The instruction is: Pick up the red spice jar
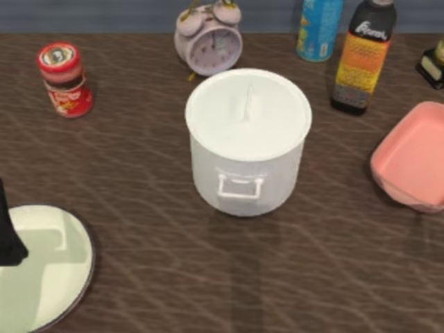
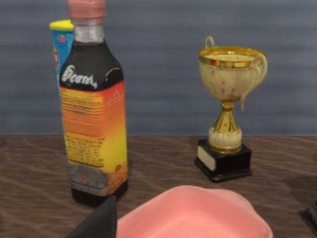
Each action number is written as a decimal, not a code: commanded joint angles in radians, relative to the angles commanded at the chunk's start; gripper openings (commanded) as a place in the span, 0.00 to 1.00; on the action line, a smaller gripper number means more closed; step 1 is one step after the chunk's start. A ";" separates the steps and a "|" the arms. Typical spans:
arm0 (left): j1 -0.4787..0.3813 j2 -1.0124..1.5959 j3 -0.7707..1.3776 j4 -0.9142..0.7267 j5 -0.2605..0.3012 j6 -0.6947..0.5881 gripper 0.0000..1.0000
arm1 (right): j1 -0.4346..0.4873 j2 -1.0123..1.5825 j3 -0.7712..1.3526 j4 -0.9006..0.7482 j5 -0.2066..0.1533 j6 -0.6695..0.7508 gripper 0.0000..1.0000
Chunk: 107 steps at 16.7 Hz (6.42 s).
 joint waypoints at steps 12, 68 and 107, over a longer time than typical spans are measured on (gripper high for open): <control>0.009 0.472 0.418 -0.237 0.008 0.071 1.00 | 0.000 0.000 0.000 0.000 0.000 0.000 1.00; -0.003 2.668 2.506 -1.143 0.118 0.362 0.02 | 0.000 0.000 0.000 0.000 0.000 0.000 1.00; -0.229 1.978 1.580 -0.902 -0.034 -0.142 0.00 | 0.000 0.000 0.000 0.000 0.000 0.000 1.00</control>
